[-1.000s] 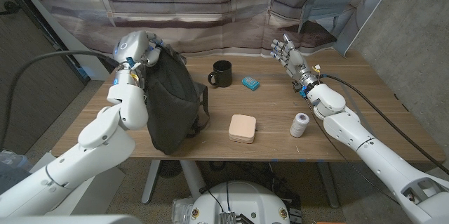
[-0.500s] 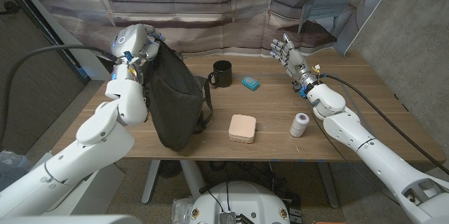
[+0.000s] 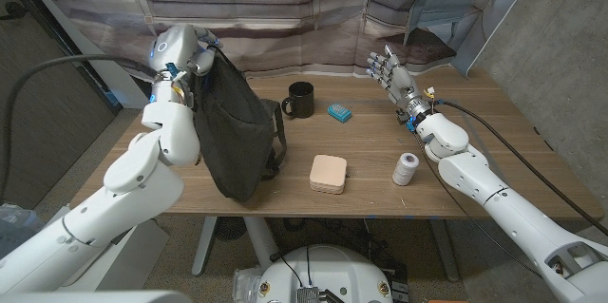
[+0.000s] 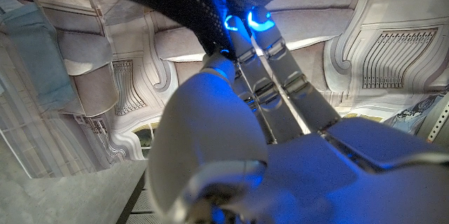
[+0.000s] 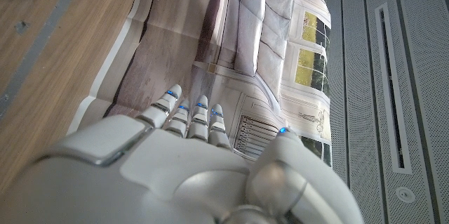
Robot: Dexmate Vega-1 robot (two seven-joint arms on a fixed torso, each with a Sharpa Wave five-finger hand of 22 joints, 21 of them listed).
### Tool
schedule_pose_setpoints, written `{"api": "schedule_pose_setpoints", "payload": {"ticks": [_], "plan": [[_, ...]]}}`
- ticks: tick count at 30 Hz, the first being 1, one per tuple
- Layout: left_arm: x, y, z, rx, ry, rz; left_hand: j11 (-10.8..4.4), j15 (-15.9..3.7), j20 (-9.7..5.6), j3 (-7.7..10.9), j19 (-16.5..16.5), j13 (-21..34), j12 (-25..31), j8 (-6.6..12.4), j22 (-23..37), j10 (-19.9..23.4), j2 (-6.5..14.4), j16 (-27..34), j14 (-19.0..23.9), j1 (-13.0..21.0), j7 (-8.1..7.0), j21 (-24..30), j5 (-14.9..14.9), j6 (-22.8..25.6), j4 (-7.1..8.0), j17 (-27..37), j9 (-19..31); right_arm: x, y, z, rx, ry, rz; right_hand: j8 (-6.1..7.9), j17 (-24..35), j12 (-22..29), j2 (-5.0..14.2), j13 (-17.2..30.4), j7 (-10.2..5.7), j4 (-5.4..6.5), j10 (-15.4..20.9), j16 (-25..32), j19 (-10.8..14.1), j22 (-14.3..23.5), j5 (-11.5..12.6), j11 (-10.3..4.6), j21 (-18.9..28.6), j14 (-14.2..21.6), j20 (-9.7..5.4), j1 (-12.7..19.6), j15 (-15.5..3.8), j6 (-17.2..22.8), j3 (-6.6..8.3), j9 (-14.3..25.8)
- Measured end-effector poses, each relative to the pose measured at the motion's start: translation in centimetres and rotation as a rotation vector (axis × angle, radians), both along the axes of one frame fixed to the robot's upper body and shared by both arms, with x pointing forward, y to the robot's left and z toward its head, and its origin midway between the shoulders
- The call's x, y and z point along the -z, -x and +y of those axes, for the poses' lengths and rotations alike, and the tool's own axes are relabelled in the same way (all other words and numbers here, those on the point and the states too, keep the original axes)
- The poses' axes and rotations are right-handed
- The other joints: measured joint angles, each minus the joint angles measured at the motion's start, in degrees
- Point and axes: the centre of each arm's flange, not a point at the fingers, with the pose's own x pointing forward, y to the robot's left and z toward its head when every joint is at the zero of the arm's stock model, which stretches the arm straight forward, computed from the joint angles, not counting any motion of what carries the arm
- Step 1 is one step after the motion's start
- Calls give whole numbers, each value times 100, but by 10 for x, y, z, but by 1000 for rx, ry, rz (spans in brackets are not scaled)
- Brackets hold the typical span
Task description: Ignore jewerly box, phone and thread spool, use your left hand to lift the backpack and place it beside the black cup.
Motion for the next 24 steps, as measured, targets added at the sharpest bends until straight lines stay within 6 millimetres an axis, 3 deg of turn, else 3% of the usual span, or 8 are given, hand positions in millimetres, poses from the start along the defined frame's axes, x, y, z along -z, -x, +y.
{"api": "schedule_pose_setpoints", "payload": {"ticks": [24], "plan": [[-11, 14, -8, 9, 8, -60, 0, 26, -32, 24, -31, 109, -50, 0, -28, 60, -44, 31, 85, -42, -8, 149, -2, 73, -24, 108, -1, -2, 2, -5, -3, -2, -13, 0, 0, 0, 4, 0, 0, 0, 0, 0, 0, 0, 4, 0, 0, -1, 0, 4, -1, 0, 0, 0]]}}
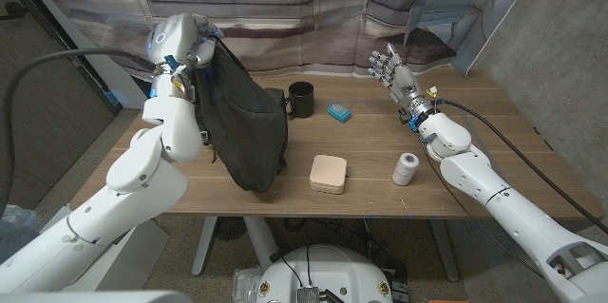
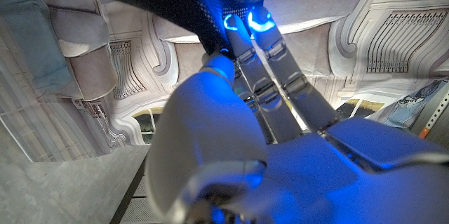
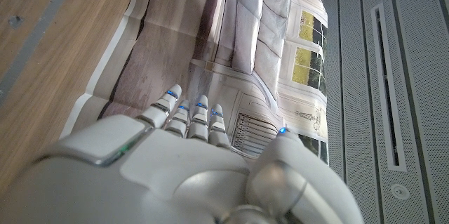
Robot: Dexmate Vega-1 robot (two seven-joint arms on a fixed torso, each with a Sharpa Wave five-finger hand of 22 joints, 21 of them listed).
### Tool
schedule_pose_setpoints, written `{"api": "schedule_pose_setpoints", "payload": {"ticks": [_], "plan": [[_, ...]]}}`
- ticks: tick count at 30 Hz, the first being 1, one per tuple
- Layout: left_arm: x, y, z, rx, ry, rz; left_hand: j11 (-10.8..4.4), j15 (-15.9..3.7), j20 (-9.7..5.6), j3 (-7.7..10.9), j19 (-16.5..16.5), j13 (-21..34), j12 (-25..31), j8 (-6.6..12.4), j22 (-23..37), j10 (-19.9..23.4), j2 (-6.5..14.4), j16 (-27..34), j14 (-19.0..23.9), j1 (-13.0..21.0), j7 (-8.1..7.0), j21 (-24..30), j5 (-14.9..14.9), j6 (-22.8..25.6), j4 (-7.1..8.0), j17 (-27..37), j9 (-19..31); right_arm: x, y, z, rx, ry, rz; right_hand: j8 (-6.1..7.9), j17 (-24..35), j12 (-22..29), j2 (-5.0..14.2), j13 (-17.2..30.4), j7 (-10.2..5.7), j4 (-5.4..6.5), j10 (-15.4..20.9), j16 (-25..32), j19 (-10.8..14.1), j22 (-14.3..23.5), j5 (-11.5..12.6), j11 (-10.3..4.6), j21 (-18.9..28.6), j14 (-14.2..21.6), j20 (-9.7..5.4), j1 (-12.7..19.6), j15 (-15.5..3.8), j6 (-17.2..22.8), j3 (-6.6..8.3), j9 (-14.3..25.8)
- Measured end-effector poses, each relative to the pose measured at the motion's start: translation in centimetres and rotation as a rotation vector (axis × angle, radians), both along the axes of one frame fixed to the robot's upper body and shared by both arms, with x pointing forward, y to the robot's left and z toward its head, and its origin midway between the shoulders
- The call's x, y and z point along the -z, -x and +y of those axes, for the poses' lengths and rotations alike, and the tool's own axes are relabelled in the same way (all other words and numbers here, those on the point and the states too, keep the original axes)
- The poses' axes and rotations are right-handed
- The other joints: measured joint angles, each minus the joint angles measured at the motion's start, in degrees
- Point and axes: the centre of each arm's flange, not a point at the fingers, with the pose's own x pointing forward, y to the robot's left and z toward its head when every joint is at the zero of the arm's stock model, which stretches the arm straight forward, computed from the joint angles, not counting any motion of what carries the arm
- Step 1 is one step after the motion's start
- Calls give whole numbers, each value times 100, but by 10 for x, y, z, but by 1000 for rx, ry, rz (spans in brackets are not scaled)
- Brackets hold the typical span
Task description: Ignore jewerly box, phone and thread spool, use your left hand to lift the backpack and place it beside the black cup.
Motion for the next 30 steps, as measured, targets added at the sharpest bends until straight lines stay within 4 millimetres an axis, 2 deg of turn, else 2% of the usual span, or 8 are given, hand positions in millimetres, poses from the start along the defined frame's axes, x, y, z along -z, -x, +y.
{"api": "schedule_pose_setpoints", "payload": {"ticks": [17, 30], "plan": [[-9, 11, -2, 17, 26, -51, -2, 10, 32, 0, -31, 16, -20, 0, 1, 1, 1, 2, 10, 2, -13, 84, 7, 27, 1, 54, 0, -4, 6, 0, -6, 6, -15, 0, 0, 0, 27, 0, 0, 0, 0, 0, 22, 0, -26, 0, 0, 0, -22, 26, 0, 0, 0, 0], [-20, 11, -2, 27, 28, -68, -2, 30, 33, 24, -31, 51, -64, 0, 2, 1, 6, 2, 26, 9, -13, 150, 6, 27, 25, 98, -1, 0, 8, 2, -9, 8, -9, 0, 30, 0, 26, 0, 0, 0, 0, 0, 31, 0, -26, 0, 0, 21, -31, 26, -21, 0, 0, 0]]}}
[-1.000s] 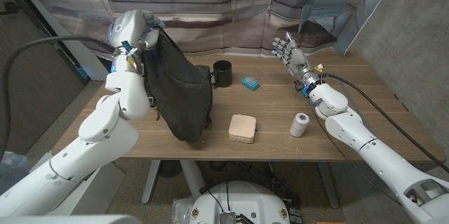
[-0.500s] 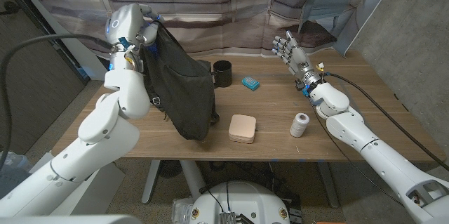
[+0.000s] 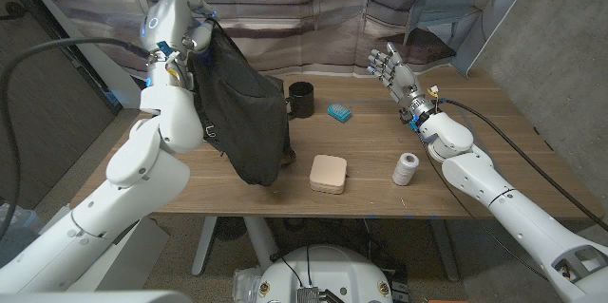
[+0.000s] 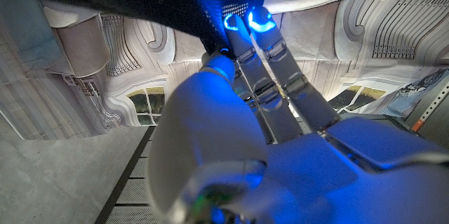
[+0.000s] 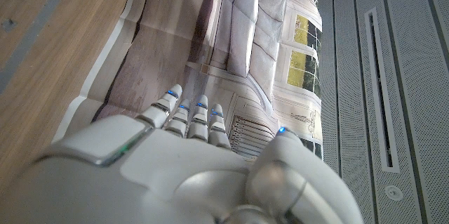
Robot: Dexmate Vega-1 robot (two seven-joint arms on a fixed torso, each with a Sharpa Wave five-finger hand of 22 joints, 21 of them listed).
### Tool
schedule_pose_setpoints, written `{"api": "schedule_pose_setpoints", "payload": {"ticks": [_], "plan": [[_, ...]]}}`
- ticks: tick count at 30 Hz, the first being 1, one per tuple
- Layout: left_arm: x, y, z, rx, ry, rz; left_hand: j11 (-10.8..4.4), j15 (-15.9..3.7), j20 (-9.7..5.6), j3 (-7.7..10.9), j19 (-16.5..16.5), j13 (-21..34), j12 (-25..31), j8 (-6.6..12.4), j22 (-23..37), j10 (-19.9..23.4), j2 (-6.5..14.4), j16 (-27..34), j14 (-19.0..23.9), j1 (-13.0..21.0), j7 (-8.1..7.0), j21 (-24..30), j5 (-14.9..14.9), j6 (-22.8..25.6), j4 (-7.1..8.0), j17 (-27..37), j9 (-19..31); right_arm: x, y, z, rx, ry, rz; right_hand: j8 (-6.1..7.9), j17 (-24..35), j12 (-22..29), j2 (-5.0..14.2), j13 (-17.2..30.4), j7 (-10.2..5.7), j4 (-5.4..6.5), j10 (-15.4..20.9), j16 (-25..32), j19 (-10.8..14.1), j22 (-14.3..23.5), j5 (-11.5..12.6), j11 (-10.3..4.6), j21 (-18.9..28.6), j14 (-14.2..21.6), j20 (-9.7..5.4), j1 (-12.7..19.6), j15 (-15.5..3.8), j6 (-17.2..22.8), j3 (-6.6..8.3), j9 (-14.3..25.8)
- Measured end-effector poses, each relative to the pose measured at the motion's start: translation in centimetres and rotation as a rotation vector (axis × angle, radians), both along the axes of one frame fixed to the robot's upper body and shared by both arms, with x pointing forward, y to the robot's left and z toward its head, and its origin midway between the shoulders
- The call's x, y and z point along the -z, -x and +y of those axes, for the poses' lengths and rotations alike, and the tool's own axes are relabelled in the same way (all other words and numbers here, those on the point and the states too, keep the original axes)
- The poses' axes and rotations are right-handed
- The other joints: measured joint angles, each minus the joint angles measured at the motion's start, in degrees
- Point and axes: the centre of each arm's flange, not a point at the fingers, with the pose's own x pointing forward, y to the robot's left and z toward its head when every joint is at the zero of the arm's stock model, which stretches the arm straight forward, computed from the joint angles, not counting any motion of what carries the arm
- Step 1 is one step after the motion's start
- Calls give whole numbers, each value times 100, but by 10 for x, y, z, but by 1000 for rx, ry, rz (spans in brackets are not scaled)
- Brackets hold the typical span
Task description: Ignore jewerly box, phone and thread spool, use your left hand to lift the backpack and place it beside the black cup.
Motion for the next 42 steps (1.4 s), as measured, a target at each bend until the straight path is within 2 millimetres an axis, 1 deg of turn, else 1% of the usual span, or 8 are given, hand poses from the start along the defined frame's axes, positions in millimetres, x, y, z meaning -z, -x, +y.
{"api": "schedule_pose_setpoints", "payload": {"ticks": [1, 9, 20, 25, 38, 40, 42], "plan": [[-3, -3, -2, 8, -7, 1, 0, 0, 22, 0, -22, 0, -18, 0, 0, 0, 0, 0, 0, 0, 0, 0, 0, 0, 0, 7, 0, 1, 0, 0, 0, 0, 1, 0, 0, 0, 0, 0, 0, 0, 0, 0, 0, 0, 0, 0, 0, 0, 0, 0, 0, 0, 0, 0], [-11, -9, -3, 17, -6, -17, 2, -7, 41, 0, -41, 6, -57, 0, -3, 60, -7, 0, 44, 7, -31, 39, -4, 31, 0, 35, 0, 3, 0, 0, 3, -4, 5, 0, 0, 0, 0, 0, 0, 0, 0, 0, 0, 0, 0, 0, 0, 0, 0, 0, 0, 0, 0, 0], [-30, -16, -9, 35, -21, -46, -1, -7, 30, 32, -51, 43, -84, 0, -28, 62, -8, 0, 58, 6, -9, 82, -5, 53, -15, 62, 29, 4, -1, 0, 8, -8, 7, 0, -1, 0, 0, 0, 0, 0, 0, 0, -1, 0, 1, 0, 0, 0, 1, 0, 0, 0, 0, 0], [-40, -21, -14, 45, -32, -52, -2, 2, 30, 41, -51, 50, -85, 0, -28, 63, -9, 0, 66, 6, -40, 104, -6, 84, -7, 88, 24, 4, -2, -2, 12, -10, 6, 0, -1, 0, 0, 0, 0, 0, 0, 0, -1, 0, -21, 0, 0, 0, 1, 0, 0, 0, 0, 0], [-56, -30, -21, 59, -46, -69, -9, -12, 30, 40, -51, 82, -107, 0, -28, 70, -21, -1, 101, -7, -40, 128, 1, 83, -7, 133, 12, 1, -3, -5, 19, -15, 1, 0, -1, 0, 0, 0, 0, 0, 0, 0, -1, 0, -20, 0, 0, 0, 1, 0, 0, 0, 0, 0], [-59, -31, -22, 61, -47, -72, -9, -12, 33, 40, -95, 83, -107, 0, -27, 71, -33, 0, 101, -19, -40, 167, 1, 83, -7, 140, 12, 1, -3, -6, 21, -17, 0, 0, -2, 0, 0, 0, 0, 0, 0, 0, -1, 0, -20, 0, 0, -1, 1, 0, 0, 0, 0, 0], [-62, -31, -22, 61, -47, -76, 12, -12, 40, 40, -102, 84, -108, 0, -27, 92, -40, 0, 102, -25, -40, 167, 1, 83, -7, 141, 12, 1, -3, -6, 21, -17, 0, 0, -2, 0, 0, 0, 0, 0, 0, 0, -1, 0, -20, 0, 0, -1, 1, 0, 0, 0, 0, 0]]}}
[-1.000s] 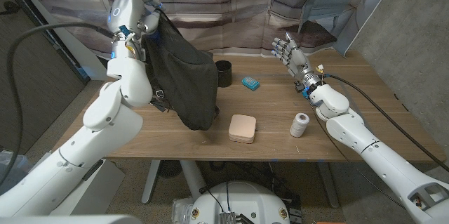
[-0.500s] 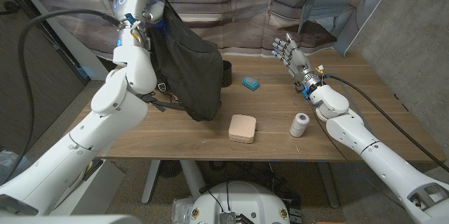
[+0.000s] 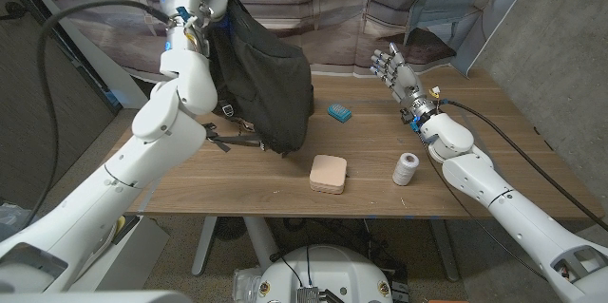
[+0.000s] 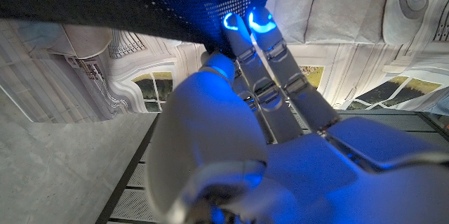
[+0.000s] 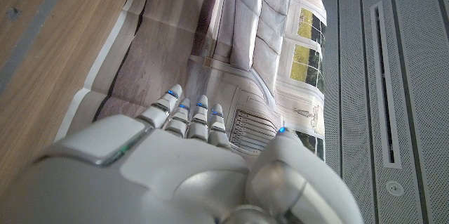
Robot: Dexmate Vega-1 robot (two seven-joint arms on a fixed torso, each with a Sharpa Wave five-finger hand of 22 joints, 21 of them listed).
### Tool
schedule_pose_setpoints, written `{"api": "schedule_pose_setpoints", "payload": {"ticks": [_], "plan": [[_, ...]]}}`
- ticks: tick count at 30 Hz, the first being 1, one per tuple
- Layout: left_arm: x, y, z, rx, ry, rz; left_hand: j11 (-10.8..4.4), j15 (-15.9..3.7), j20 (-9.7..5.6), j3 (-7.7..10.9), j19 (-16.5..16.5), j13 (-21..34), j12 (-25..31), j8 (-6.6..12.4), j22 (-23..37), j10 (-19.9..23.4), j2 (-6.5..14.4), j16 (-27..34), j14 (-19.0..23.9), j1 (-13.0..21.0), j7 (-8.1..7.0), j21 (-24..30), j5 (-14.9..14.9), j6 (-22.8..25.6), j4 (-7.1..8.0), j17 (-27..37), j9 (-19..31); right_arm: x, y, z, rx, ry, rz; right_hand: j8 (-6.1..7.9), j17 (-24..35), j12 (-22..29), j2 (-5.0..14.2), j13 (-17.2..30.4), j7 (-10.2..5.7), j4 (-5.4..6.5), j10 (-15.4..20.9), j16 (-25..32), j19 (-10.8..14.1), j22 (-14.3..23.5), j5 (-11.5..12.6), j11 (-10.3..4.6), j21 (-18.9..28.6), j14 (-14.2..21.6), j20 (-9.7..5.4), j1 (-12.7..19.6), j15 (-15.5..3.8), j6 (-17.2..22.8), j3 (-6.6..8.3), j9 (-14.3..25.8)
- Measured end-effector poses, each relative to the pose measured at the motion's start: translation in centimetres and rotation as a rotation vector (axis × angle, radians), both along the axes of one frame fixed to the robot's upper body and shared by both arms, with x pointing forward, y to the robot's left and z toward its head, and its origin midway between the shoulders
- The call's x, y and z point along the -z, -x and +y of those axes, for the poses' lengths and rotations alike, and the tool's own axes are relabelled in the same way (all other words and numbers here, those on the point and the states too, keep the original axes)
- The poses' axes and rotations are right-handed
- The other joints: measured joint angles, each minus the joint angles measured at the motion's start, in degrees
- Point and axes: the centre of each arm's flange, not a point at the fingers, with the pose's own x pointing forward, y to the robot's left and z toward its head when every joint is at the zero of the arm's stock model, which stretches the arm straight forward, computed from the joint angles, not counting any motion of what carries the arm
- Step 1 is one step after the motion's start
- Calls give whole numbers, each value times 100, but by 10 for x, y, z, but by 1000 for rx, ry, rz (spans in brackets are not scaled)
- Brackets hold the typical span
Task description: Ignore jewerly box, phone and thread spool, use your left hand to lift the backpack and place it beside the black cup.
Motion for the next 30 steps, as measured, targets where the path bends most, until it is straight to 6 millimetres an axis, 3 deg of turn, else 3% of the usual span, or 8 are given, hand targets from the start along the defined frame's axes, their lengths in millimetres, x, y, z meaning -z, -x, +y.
{"api": "schedule_pose_setpoints", "payload": {"ticks": [30], "plan": [[-42, -10, -33, 41, -46, -31, -13, -12, 30, 38, -95, 41, -59, 0, 1, 13, -45, 1, -16, -45, -41, 66, -2, 41, -8, 54, 1, -3, 8, -13, 22, -15, -16, 0, -1, 0, 0, 0, 0, -24, 0, 0, 0, 0, 1, 0, 0, 0, 0, 0, 0, 0, -24, 0]]}}
